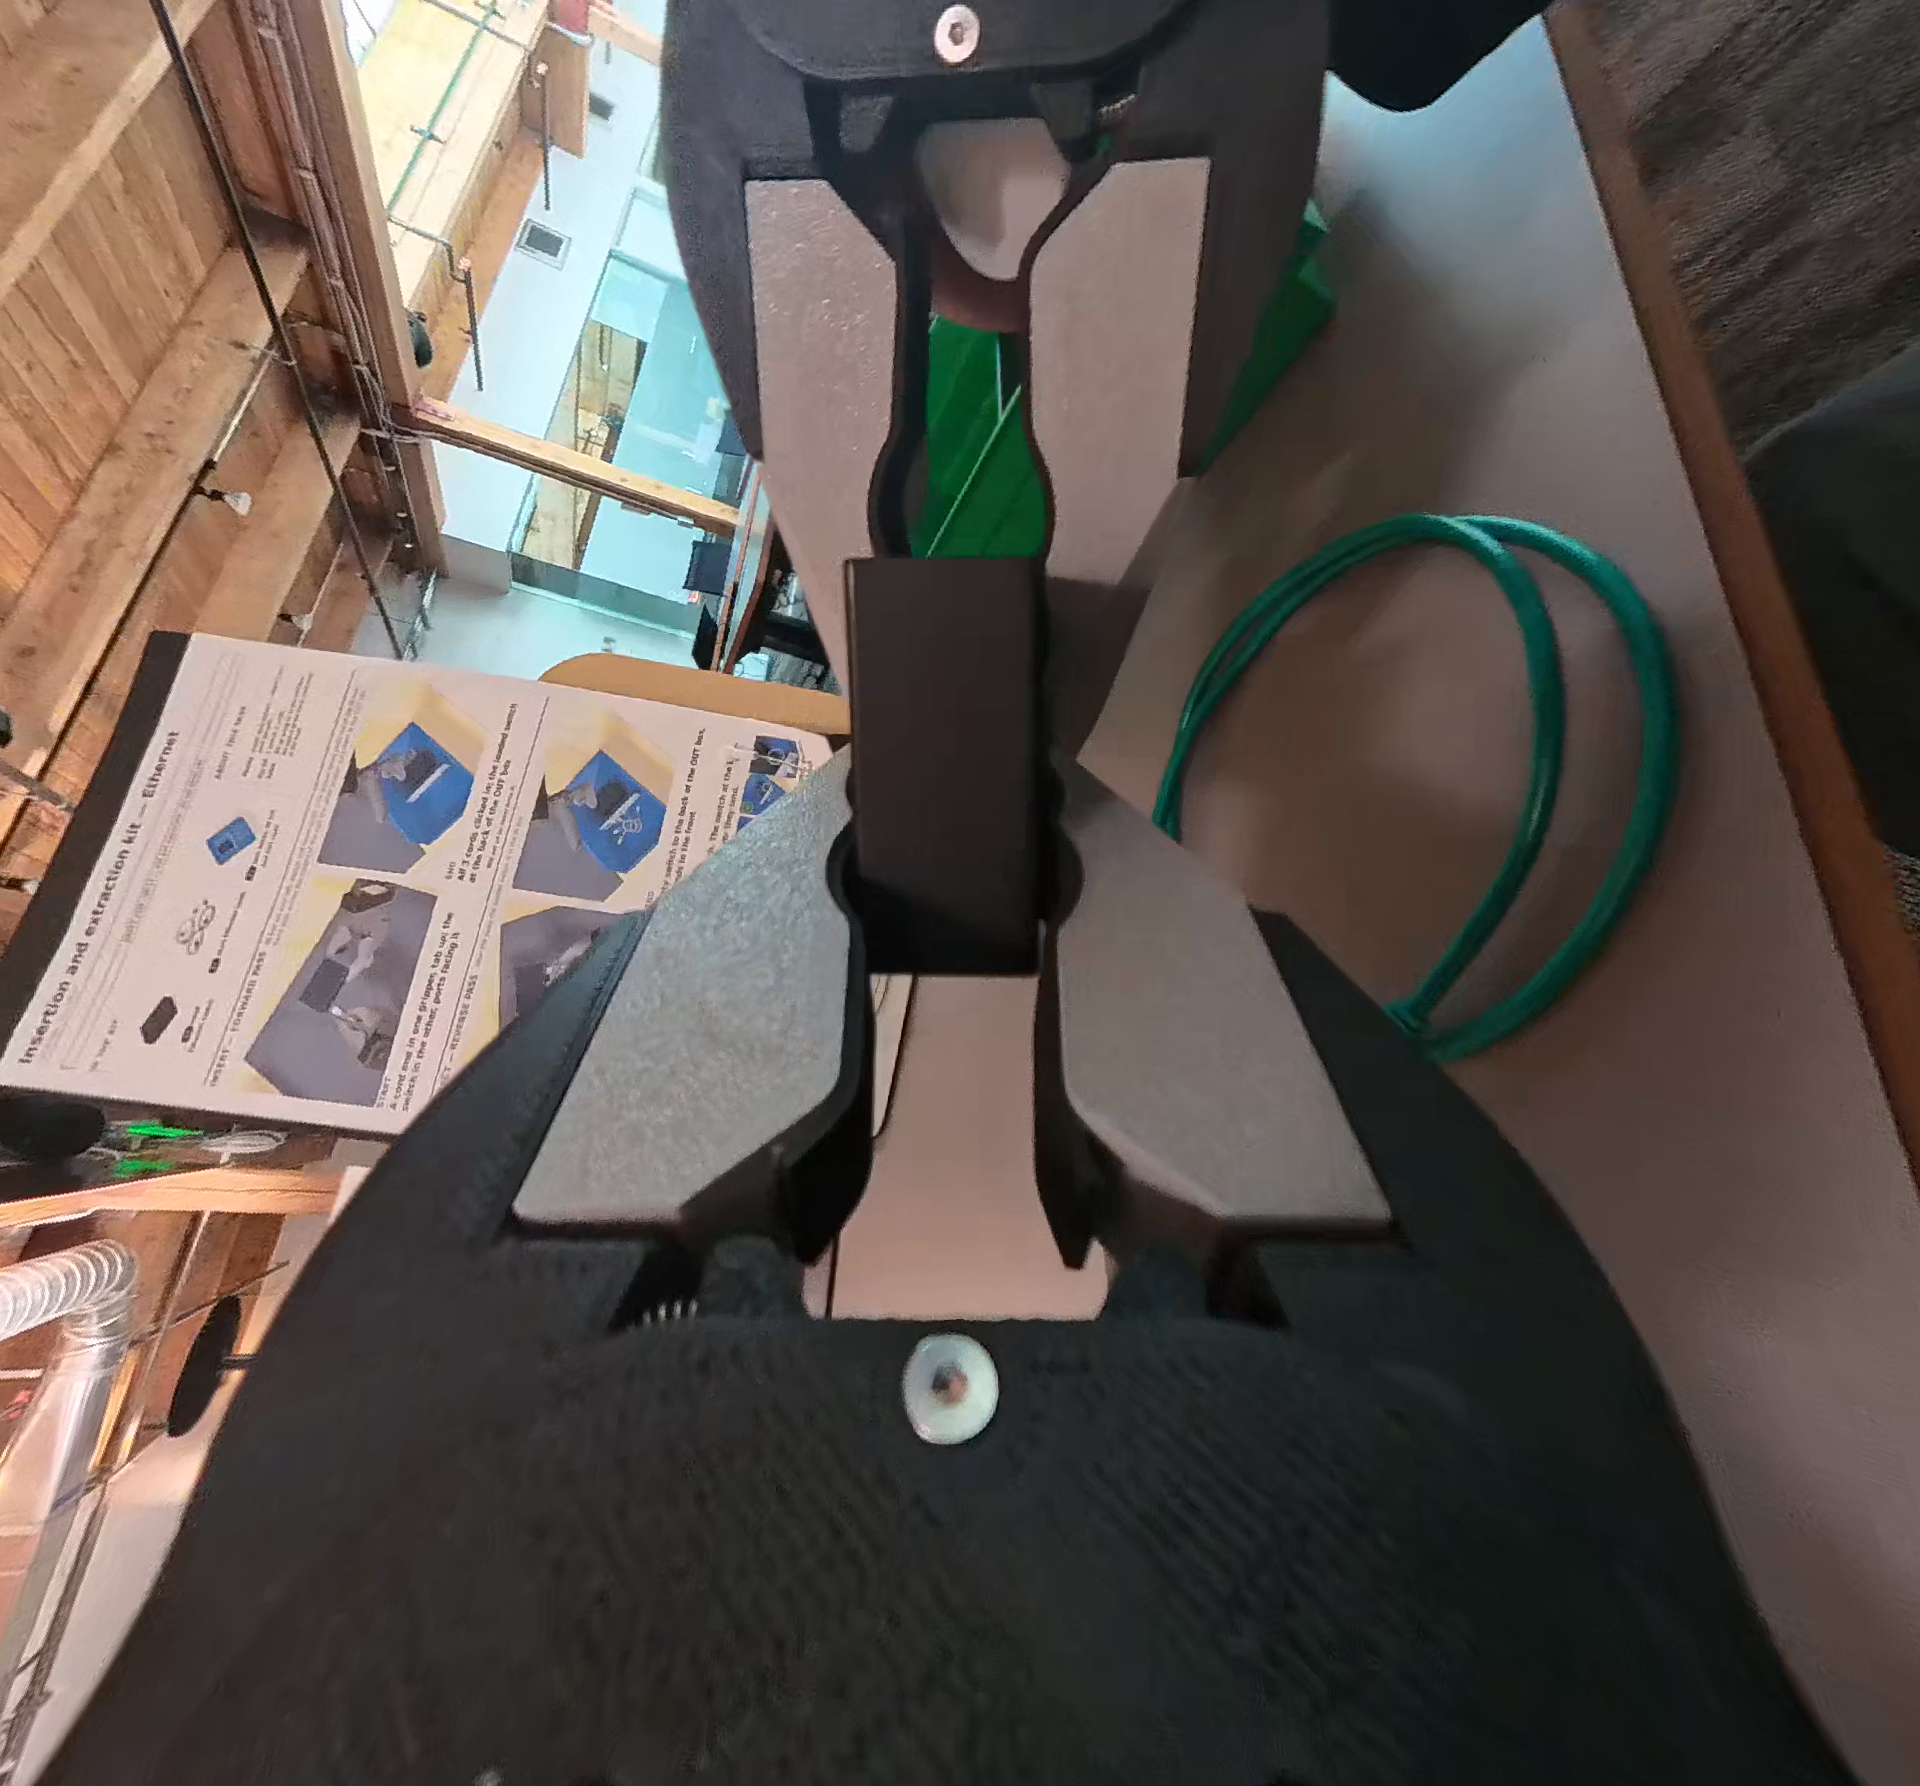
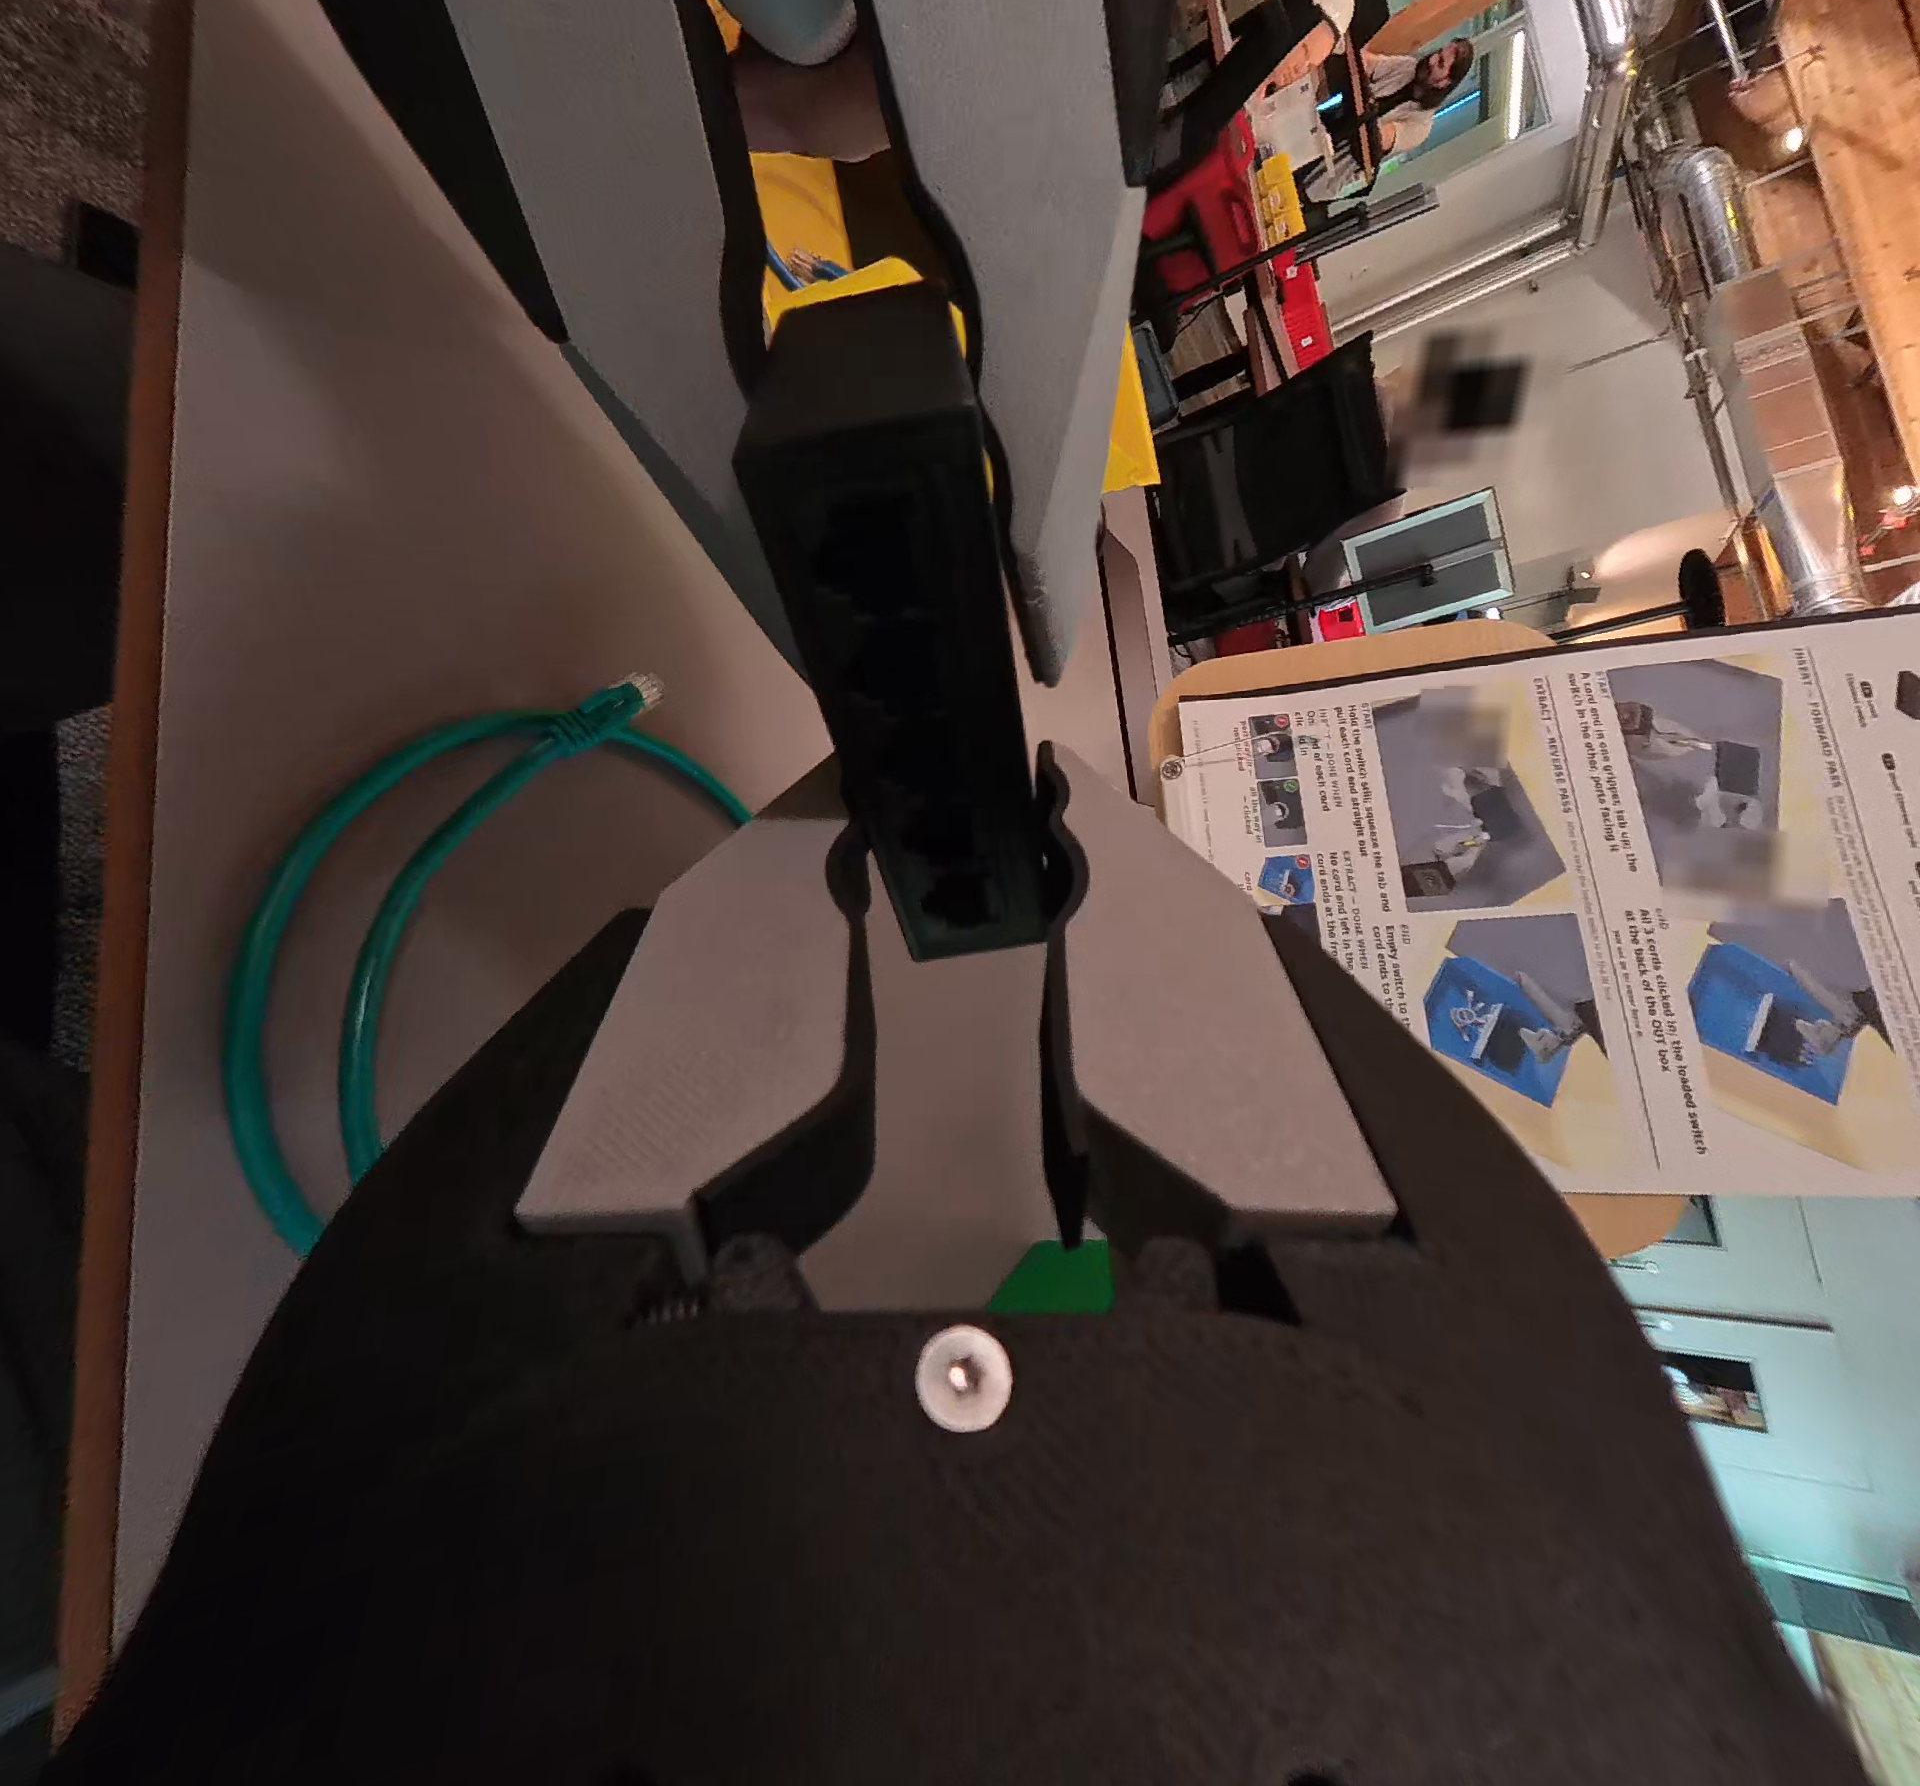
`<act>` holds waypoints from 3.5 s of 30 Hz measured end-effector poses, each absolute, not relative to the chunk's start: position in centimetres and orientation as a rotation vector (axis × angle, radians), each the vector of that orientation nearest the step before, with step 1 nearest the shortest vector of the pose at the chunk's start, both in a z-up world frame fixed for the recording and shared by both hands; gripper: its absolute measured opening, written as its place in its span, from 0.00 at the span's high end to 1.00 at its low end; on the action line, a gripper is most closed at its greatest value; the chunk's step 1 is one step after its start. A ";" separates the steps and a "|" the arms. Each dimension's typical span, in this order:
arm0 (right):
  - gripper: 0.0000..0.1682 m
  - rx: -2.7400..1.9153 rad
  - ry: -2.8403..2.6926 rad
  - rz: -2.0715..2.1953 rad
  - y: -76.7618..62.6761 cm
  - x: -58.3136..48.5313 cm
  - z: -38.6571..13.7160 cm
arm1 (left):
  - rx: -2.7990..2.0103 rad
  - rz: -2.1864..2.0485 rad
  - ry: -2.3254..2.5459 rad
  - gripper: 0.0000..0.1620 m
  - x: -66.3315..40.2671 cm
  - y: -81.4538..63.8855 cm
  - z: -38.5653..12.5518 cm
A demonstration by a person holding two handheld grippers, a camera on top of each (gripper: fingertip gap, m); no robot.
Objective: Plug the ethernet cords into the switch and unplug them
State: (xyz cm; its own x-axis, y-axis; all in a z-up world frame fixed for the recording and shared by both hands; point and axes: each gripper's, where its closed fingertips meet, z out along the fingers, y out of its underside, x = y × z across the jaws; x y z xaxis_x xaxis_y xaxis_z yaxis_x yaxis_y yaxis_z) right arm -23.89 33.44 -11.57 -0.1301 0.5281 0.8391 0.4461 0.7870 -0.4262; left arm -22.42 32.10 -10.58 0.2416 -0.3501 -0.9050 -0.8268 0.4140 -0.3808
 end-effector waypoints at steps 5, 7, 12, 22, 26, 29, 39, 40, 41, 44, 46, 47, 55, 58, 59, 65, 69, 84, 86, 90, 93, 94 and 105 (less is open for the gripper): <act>0.83 -0.779 -1.729 0.070 34.4 -23.3 -10.9 | -1.171 0.549 1.337 0.83 -22.8 32.3 -10.0; 0.82 -0.788 -1.720 0.124 34.3 -23.0 -10.6 | -1.161 0.535 1.333 0.84 -22.8 31.9 -9.6; 0.83 -0.770 -1.720 0.094 34.5 -23.3 -10.8 | -1.187 0.440 1.316 0.83 -22.2 31.9 -9.9; 0.79 -0.924 -1.790 0.296 35.3 -24.0 -13.3 | -1.199 0.605 1.381 0.84 -22.4 33.0 -11.6; 0.87 -1.210 -1.686 0.406 38.3 -23.5 -13.2 | -1.232 0.648 1.315 0.84 -25.0 33.6 -10.7; 0.84 -1.561 -1.673 0.518 39.9 -23.2 -17.2 | -1.242 0.630 1.231 0.84 -26.3 34.2 -10.3; 0.79 -2.101 -1.329 0.741 44.9 -24.4 -23.9 | -1.299 0.673 1.185 0.84 -28.6 36.2 -14.2; 0.77 -2.111 -1.332 0.735 45.3 -24.5 -24.3 | -1.304 0.670 1.178 0.84 -28.7 36.4 -14.5; 0.77 -2.108 -1.351 0.728 45.5 -24.6 -24.6 | -1.313 0.672 1.178 0.84 -28.8 36.7 -14.9; 0.82 -2.073 -1.429 0.718 45.5 -25.2 -25.4 | -1.340 0.660 1.197 0.84 -28.7 37.2 -16.4; 0.88 -2.038 -1.450 0.722 45.6 -25.6 -25.4 | -1.361 0.654 1.202 0.84 -28.7 37.6 -17.3; 0.91 -2.003 -1.465 0.735 45.5 -25.8 -25.1 | -1.370 0.647 1.195 0.84 -28.8 37.8 -17.6; 0.93 -1.380 -1.684 0.449 41.6 -24.2 -19.1 | -1.425 0.546 1.147 0.84 -29.0 38.4 -18.6; 0.93 -1.301 -1.801 0.345 39.4 -23.6 -18.4 | -1.406 0.549 1.171 0.84 -28.6 38.3 -18.9; 0.94 -1.296 -1.831 0.329 38.8 -23.6 -18.2 | -1.390 0.567 1.181 0.84 -28.5 38.3 -18.9; 0.94 -1.209 -2.022 0.142 35.9 -23.4 -17.3 | -1.347 0.605 1.214 0.84 -28.0 38.1 -19.2; 0.94 -1.139 -2.119 -0.055 35.9 -23.3 -17.8 | -1.369 0.555 1.216 0.84 -27.5 37.9 -19.5; 0.94 -1.238 -2.439 -0.031 35.7 -23.2 -18.9 | -1.368 0.671 1.233 0.84 -27.9 38.4 -19.9; 0.94 -1.223 -2.482 -0.064 35.5 -23.0 -19.0 | -1.379 0.658 1.242 0.84 -27.8 38.4 -20.2; 0.94 -1.191 -2.514 -0.166 35.7 -23.1 -19.2 | -1.405 0.628 1.223 0.84 -27.8 38.4 -20.2; 0.94 -1.176 -2.502 -0.214 36.0 -23.3 -19.3 | -1.421 0.609 1.203 0.84 -28.1 38.5 -20.1; 0.94 -1.172 -2.490 -0.220 36.1 -23.4 -19.2 | -1.422 0.601 1.208 0.84 -28.0 38.5 -20.2; 0.94 -1.406 -2.300 0.093 39.4 -24.7 -24.7 | -1.553 0.783 1.189 0.84 -31.3 40.1 -21.9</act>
